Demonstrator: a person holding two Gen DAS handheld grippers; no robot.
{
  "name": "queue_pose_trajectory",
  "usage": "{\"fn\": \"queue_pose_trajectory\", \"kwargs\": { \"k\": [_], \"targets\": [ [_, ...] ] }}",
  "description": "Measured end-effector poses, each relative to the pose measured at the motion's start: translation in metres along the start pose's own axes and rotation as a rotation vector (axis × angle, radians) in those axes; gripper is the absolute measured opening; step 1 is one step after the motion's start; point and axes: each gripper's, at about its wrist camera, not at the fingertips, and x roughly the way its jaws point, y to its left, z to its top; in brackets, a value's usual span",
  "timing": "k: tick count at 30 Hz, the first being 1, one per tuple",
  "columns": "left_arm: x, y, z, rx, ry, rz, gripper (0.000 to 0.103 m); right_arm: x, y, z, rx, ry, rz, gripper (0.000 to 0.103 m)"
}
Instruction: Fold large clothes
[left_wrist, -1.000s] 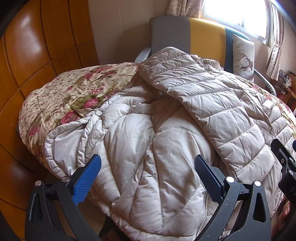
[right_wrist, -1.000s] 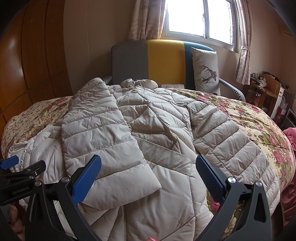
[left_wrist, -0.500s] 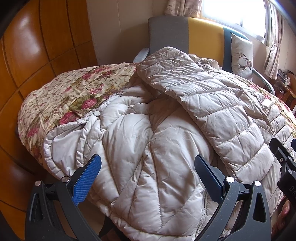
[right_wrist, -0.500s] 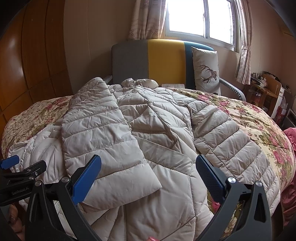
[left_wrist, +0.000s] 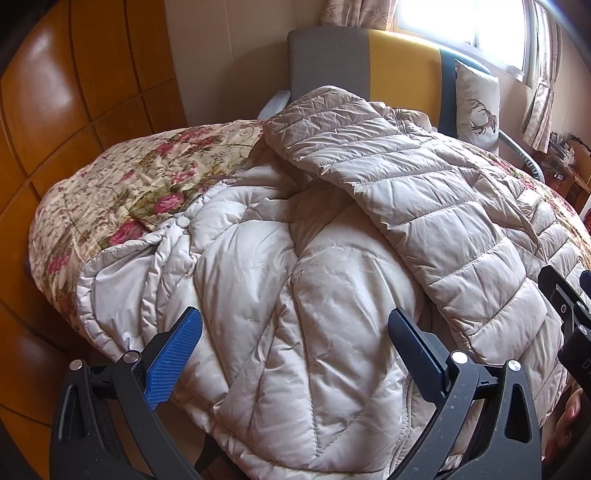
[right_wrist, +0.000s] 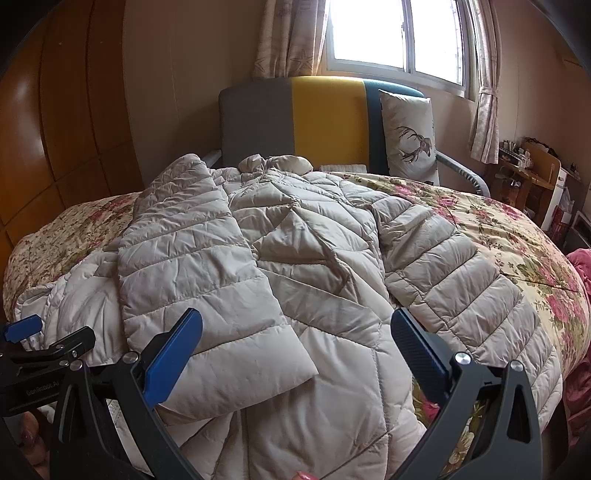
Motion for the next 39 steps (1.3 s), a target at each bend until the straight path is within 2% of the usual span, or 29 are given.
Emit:
{"fn": "queue_pose_trajectory", "kwargs": {
  "k": [4, 7, 9, 11, 13, 15, 17, 23, 25, 26, 27, 28, 30, 32, 35, 39],
  "targets": [
    [0.000, 0.000, 0.000, 0.005, 0.000, -0.011, 0.100, 0.000, -0.001, 0.000, 0.006, -0.009, -0.001, 0.101],
    [-0.002, -0.001, 0.002, 0.017, -0.008, -0.058, 0.100, -0.002, -0.007, 0.002, 0.032, -0.031, 0.001, 0.101],
    [-0.009, -0.002, 0.003, 0.026, -0.046, -0.107, 0.100, -0.004, -0.016, 0.005, 0.059, -0.052, -0.020, 0.101],
    [-0.017, -0.005, 0.004, 0.053, -0.103, -0.167, 0.100, -0.002, -0.026, 0.009, 0.081, -0.071, -0.068, 0.101],
    [-0.026, -0.012, 0.002, 0.107, -0.155, -0.284, 0.100, 0.004, -0.039, 0.012, 0.111, -0.071, -0.120, 0.101],
    [-0.029, -0.021, 0.003, 0.147, -0.159, -0.398, 0.100, 0.014, -0.055, 0.015, 0.158, -0.052, -0.167, 0.101],
    [-0.029, -0.037, 0.002, 0.194, -0.141, -0.476, 0.100, 0.027, -0.068, 0.016, 0.205, -0.010, -0.187, 0.101],
    [-0.005, -0.092, 0.001, 0.402, -0.099, -0.453, 0.100, 0.053, -0.082, 0.008, 0.248, 0.063, -0.197, 0.101],
    [0.011, -0.105, -0.001, 0.454, -0.093, -0.406, 0.097, 0.058, -0.083, 0.004, 0.257, 0.069, -0.189, 0.101],
    [0.017, -0.109, -0.003, 0.479, -0.102, -0.398, 0.083, 0.059, -0.084, 0.002, 0.256, 0.067, -0.186, 0.101],
    [0.024, -0.110, -0.004, 0.502, -0.098, -0.397, 0.062, 0.059, -0.084, 0.001, 0.252, 0.067, -0.184, 0.101],
    [0.028, -0.109, -0.004, 0.504, -0.087, -0.404, 0.056, 0.061, -0.084, 0.000, 0.248, 0.068, -0.183, 0.101],
    [0.030, -0.101, 0.003, 0.459, -0.076, -0.465, 0.030, 0.064, -0.083, -0.003, 0.237, 0.069, -0.176, 0.101],
    [0.024, -0.087, 0.013, 0.417, -0.080, -0.492, 0.016, 0.066, -0.081, -0.006, 0.224, 0.075, -0.173, 0.101],
    [0.014, -0.051, 0.036, 0.300, -0.118, -0.517, 0.013, 0.070, -0.079, -0.010, 0.216, 0.081, -0.163, 0.101],
    [0.005, 0.024, 0.070, 0.111, -0.203, -0.453, 0.013, 0.073, -0.080, -0.013, 0.214, 0.088, -0.146, 0.101]
  ]
}}
